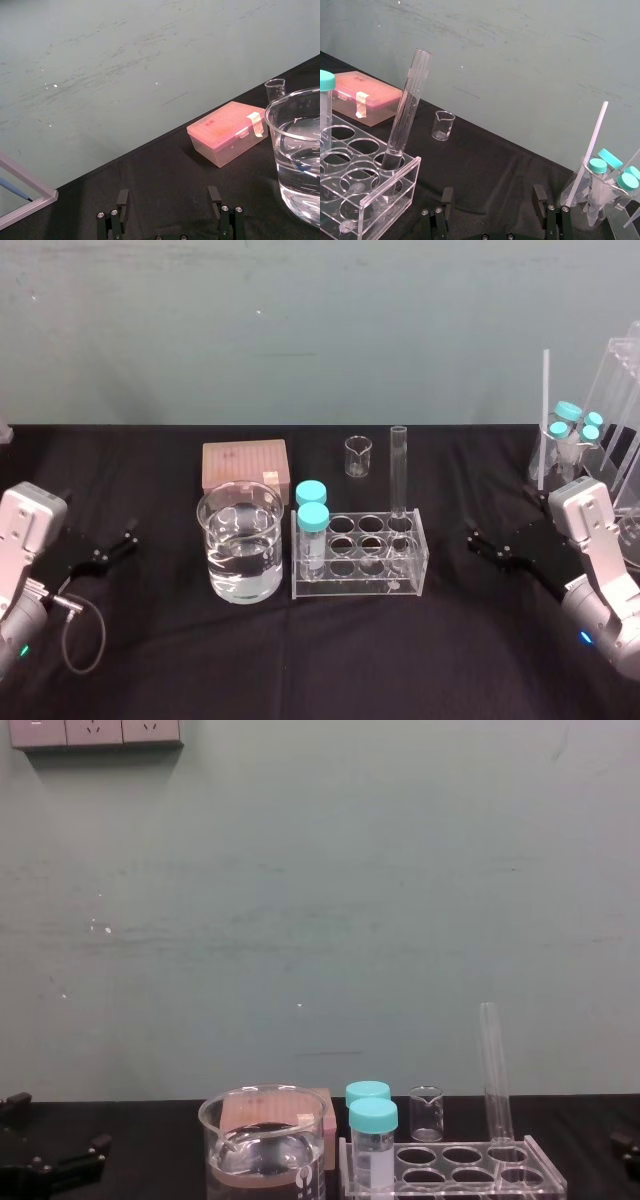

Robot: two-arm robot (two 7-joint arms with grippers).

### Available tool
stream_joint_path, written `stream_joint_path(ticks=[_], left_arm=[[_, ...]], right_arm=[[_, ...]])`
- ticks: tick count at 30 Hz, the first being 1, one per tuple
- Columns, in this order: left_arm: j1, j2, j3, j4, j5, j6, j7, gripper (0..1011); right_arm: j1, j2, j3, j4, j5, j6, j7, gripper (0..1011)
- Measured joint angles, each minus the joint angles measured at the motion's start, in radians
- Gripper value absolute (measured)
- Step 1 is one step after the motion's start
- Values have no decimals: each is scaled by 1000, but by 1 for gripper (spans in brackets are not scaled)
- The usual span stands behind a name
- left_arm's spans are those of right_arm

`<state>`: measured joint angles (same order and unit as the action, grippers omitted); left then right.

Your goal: Hold the test tube with one hand and immerse one end into the beaker, then return it to the test tube rack.

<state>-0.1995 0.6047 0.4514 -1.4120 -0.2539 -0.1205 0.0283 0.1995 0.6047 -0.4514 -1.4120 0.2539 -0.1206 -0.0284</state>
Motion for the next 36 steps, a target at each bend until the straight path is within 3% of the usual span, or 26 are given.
stream_joint_path(ticks=[15,20,28,36], left_arm=[[0,0,0,0,0,0,0,1000],[0,0,0,0,0,0,0,1000],[0,0,0,0,0,0,0,1000],[0,0,0,0,0,0,0,1000]], right_arm=[[-1,-2,5,0,6,0,2,1000],[-11,-16,46,-18,69,7,38,1000],[-9,-55,116,-52,231,62,146,1000],[32,-84,102,-46,270,110,251,1000]])
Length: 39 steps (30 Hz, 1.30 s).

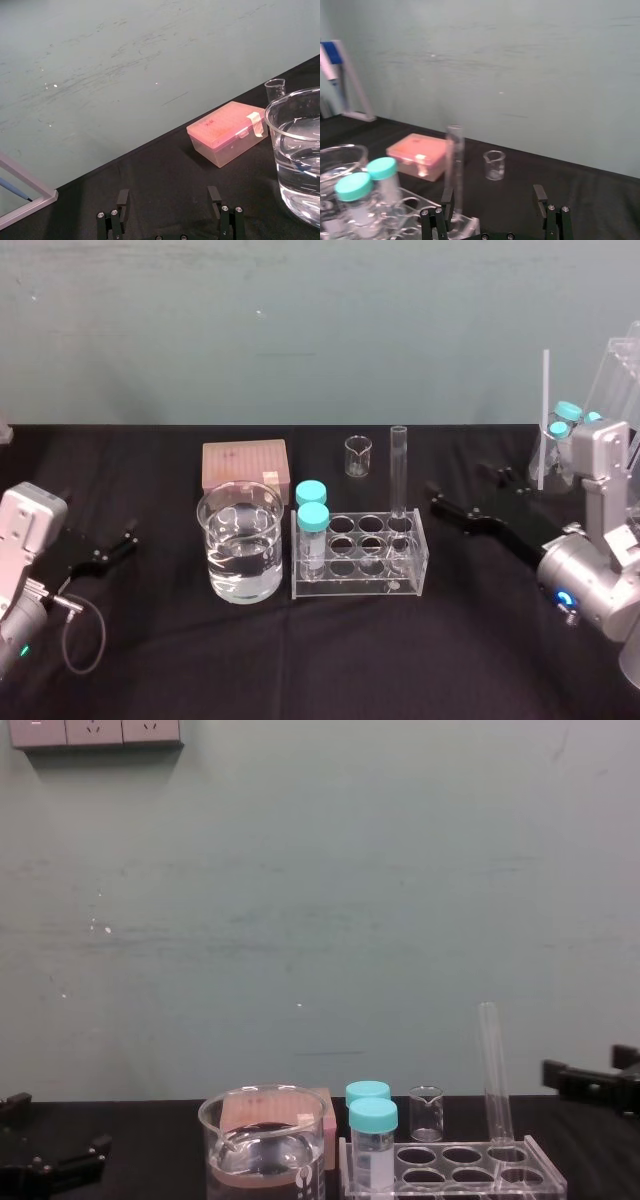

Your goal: Hold the test tube with one hand and immerse one end into the beaker, then return it to the test tube rack.

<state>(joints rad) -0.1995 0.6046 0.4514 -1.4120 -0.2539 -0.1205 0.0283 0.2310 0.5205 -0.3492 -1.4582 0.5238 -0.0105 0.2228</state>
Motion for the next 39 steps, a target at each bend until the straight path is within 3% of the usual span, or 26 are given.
stream_joint_path(ticks=[14,22,39], left_arm=[[0,0,0,0,0,0,0,1000],[0,0,0,0,0,0,0,1000],[0,0,0,0,0,0,0,1000]], right_arm=[[102,-74,-54,106,-46,20,116,1000],[168,-133,-55,195,-67,2,145,1000],[211,-186,-31,264,-106,-4,172,1000]])
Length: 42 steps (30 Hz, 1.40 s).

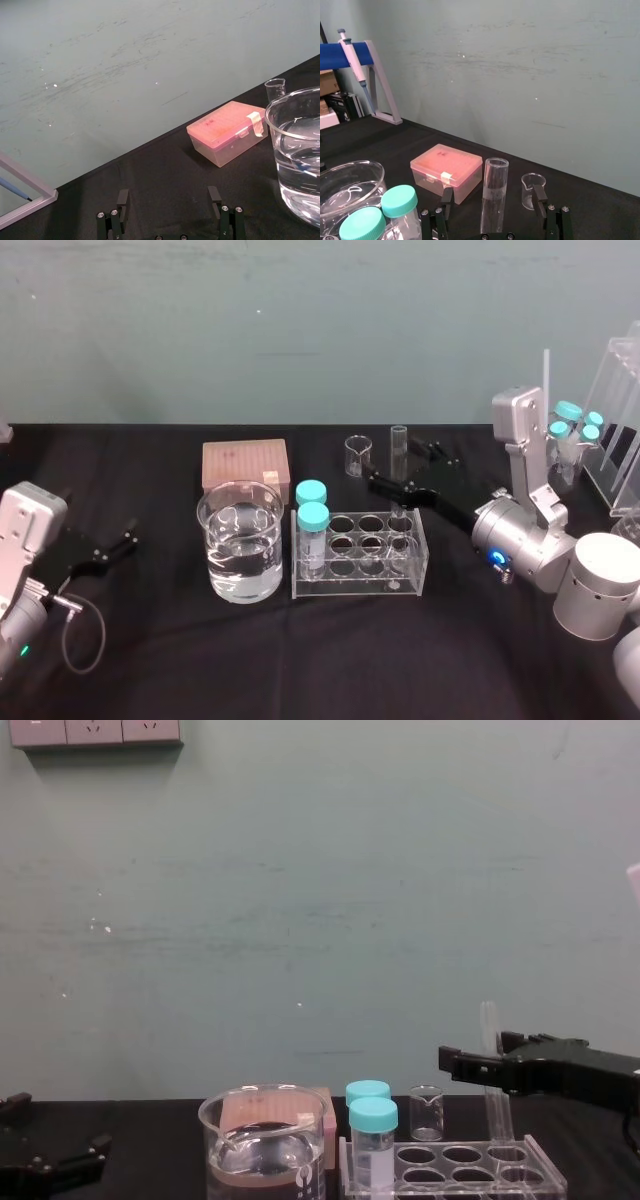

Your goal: Hold the test tube with one hand and immerse one end into the beaker, then return it to the test tube rack.

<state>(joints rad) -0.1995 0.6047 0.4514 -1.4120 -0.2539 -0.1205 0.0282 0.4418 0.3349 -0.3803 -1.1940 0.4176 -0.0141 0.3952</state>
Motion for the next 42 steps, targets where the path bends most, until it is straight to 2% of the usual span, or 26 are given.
stream_joint_path(ticks=[15,26,32,42], left_arm=[[0,0,0,0,0,0,0,1000],[0,0,0,0,0,0,0,1000],[0,0,0,0,0,0,0,1000],[0,0,0,0,0,0,0,1000]], right_arm=[[-17,-6,19,-19,-34,24,13,1000],[-16,-6,20,-17,-33,24,13,997],[-15,-7,20,-17,-32,24,13,885],[-15,-7,20,-15,-30,24,12,569]])
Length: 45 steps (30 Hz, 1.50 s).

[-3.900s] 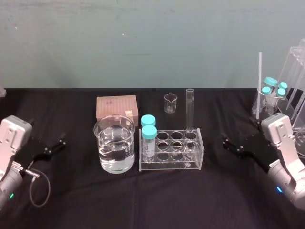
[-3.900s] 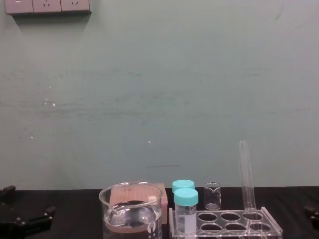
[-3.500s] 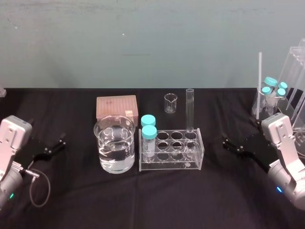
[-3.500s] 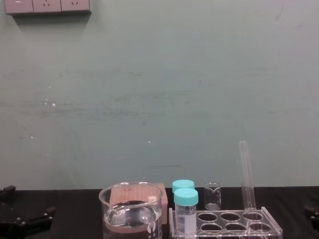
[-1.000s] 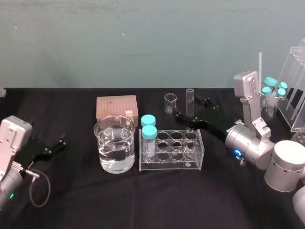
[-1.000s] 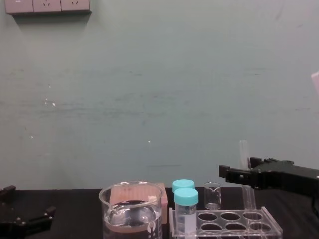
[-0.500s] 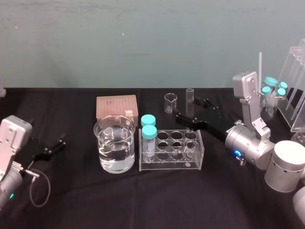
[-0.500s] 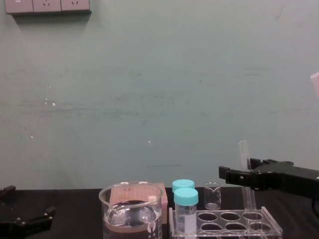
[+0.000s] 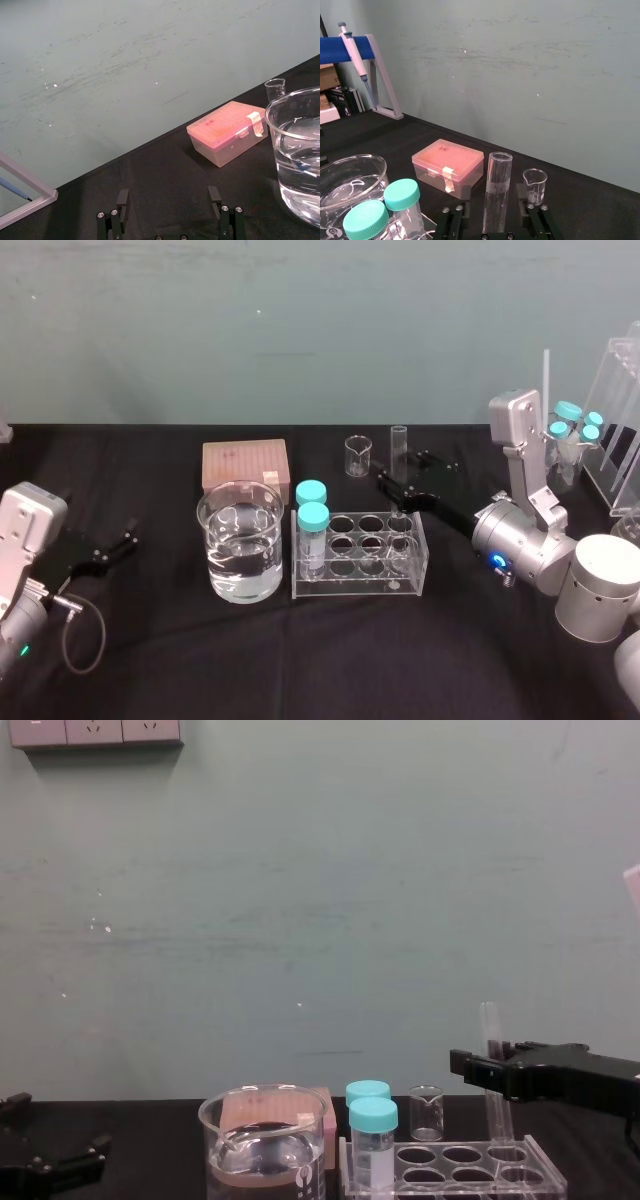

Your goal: Hold the test tube with one hand and immerse one end into the beaker, then return it to the test tube rack.

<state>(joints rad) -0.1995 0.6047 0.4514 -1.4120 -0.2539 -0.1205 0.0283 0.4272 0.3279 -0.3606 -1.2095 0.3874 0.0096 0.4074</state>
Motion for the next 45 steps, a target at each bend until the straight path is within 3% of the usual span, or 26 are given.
stream_joint_path(ticks=[9,12,20,28,45], left_arm=[[0,0,0,0,0,0,0,1000],[0,0,0,0,0,0,0,1000],[0,0,0,0,0,0,0,1000],[0,0,0,0,0,0,0,1000],[0,0,0,0,0,0,0,1000]], right_arm=[[0,0,0,0,1,0,0,283],[0,0,0,0,1,-1,0,231],[0,0,0,0,1,-1,0,230],[-6,-11,11,9,6,-45,32,230],[-11,-12,24,-4,12,-77,56,230]])
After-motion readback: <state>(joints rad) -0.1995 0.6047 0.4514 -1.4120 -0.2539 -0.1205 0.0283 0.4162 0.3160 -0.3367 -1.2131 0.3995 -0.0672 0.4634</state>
